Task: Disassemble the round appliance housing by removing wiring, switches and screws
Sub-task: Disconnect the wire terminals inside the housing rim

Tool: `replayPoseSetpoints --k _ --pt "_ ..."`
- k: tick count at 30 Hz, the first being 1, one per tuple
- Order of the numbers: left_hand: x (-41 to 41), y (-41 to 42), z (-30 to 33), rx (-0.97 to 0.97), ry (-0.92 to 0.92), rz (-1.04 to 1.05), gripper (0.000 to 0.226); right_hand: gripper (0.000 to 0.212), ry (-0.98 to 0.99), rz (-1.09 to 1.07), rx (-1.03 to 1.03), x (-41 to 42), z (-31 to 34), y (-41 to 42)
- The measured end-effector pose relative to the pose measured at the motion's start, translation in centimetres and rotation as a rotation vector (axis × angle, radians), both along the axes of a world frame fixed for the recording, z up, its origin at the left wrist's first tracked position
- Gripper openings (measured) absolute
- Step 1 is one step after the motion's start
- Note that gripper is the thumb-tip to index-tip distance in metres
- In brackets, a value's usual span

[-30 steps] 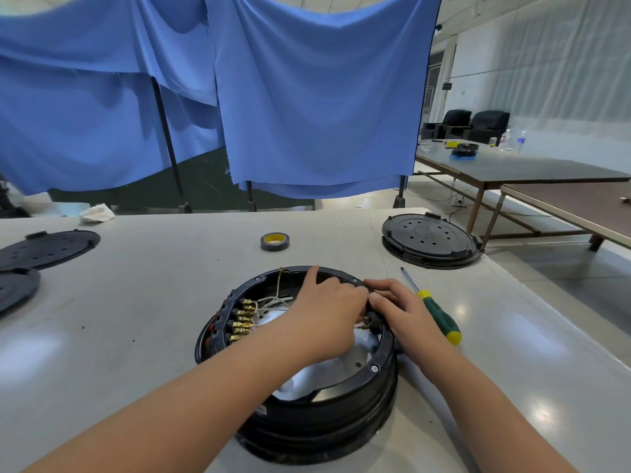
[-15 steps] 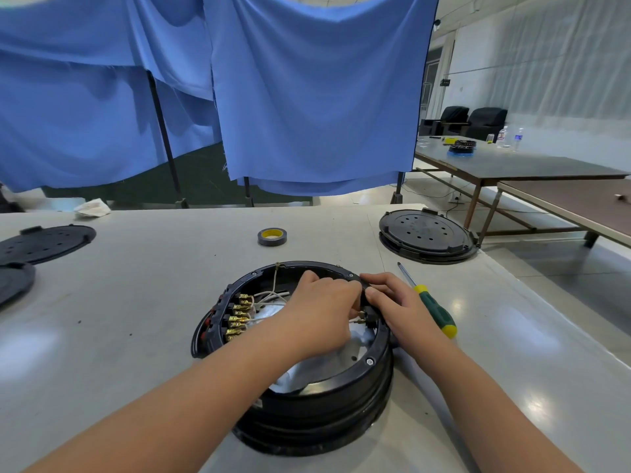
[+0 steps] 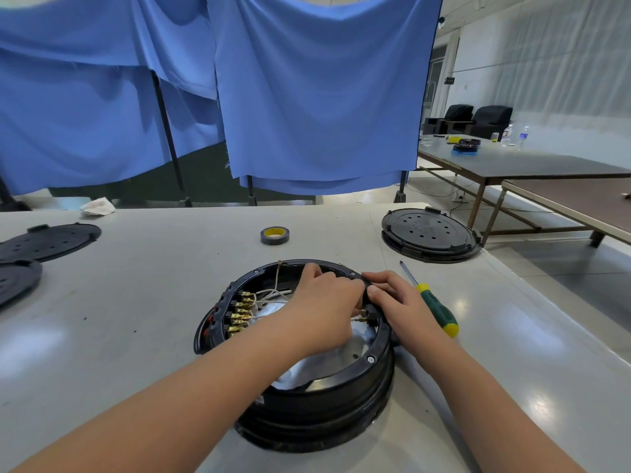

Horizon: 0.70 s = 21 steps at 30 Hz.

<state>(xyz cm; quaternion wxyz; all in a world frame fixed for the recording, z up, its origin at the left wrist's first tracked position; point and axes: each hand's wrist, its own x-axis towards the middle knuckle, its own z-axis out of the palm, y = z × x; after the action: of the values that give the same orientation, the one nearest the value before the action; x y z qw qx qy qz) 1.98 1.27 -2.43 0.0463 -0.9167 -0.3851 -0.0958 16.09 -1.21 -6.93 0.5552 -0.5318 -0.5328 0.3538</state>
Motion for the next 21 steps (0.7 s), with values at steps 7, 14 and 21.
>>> replayPoseSetpoints --k 7,14,21 --pt "0.32 0.22 -0.04 0.093 0.066 -0.008 0.016 0.023 -0.002 -0.003 0.004 0.0 0.04 0.02" --pt "0.08 0.07 -0.07 -0.015 0.006 0.066 0.009 0.025 -0.013 -0.014 0.002 -0.04 0.05 0.01" --pt "0.84 -0.38 0.0 0.165 0.175 0.045 0.021 0.021 -0.031 -0.006 0.003 0.15 -0.01 0.09"
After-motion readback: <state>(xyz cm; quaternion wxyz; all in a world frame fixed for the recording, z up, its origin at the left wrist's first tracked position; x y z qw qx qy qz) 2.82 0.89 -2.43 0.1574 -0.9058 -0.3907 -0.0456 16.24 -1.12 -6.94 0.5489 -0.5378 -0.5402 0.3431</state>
